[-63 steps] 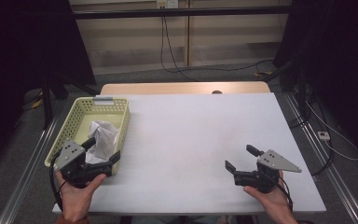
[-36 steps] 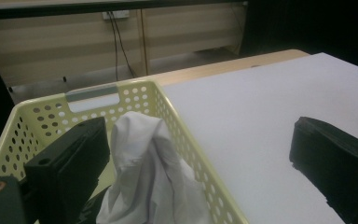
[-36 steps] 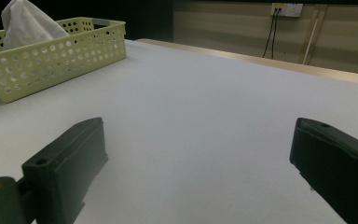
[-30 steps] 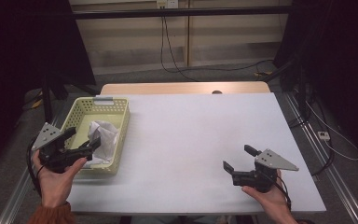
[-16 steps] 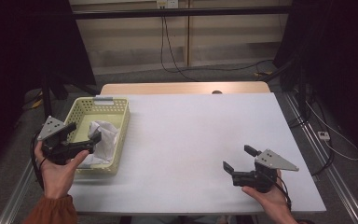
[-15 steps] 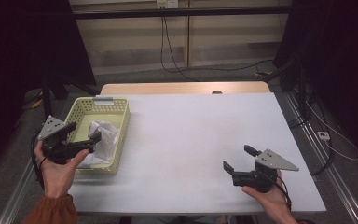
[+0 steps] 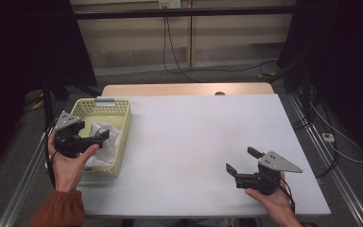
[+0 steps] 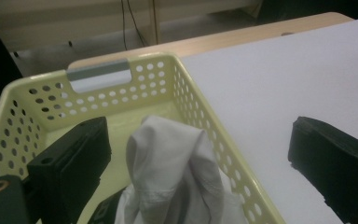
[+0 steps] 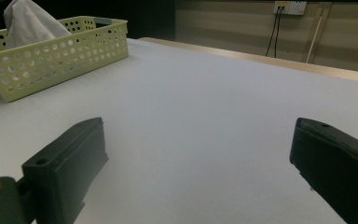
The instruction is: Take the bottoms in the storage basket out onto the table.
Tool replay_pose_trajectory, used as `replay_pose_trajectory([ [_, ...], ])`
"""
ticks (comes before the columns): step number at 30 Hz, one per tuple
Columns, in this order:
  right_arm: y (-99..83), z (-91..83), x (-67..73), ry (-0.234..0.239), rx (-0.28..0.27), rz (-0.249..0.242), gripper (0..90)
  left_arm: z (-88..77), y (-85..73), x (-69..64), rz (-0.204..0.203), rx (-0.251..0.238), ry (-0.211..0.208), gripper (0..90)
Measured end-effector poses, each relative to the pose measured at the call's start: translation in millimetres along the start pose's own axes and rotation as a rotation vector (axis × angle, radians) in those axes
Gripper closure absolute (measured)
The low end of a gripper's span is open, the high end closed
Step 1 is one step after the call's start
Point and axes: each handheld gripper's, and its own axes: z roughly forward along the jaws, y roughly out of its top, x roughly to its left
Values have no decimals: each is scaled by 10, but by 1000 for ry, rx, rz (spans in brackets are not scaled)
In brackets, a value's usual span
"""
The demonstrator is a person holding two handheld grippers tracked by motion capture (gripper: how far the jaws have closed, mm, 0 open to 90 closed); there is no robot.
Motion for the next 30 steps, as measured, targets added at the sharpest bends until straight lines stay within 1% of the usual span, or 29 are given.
replay_pose_trajectory([
  [1,0,-1,0,0,0,-1,38,19,-10,5,-6,15,-2,57],
  [2,0,-1,1,1,-1,1,38,32,-31,12,-14,12,-5,59],
  [3,-1,-1,-1,1,1,-2,38,43,-59,14,-21,4,5,66],
  [4,-2,-1,-1,1,2,-1,38,61,-77,17,-19,14,7,72],
  [5,-1,-2,-1,1,1,-1,38,74,-86,27,-14,35,5,68],
  [6,-2,-3,1,2,1,-2,38,86,-98,38,-20,41,-1,65],
  [8,-1,-3,2,2,0,-1,38,107,-119,54,-27,54,15,65],
  [10,-2,1,0,3,3,-2,38,130,-129,69,-23,76,19,63],
  [11,-3,2,0,3,3,-2,38,143,-140,68,-30,76,19,65],
  [16,-3,4,1,2,2,2,38,228,-169,54,-16,120,17,105],
  [18,-4,2,1,3,2,-2,38,265,-176,48,-15,139,11,98],
  [20,-4,3,-1,1,3,1,38,289,-181,53,-12,161,15,104],
  [22,-4,1,-1,1,3,1,38,307,-190,57,-19,178,17,126],
  [23,-4,0,0,2,3,1,38,316,-196,63,-14,188,18,138],
  [25,-5,-2,1,2,3,-3,38,337,-210,67,-15,211,10,154],
  [27,-5,-2,0,2,3,-2,38,359,-221,71,-16,242,3,189],
  [28,-5,-1,-1,2,3,0,38,373,-227,65,-22,254,12,194],
  [29,-5,-1,-1,3,3,1,38,383,-227,70,-15,272,10,205],
  [30,-5,-1,-1,3,3,-1,38,390,-228,66,-19,276,11,226],
])
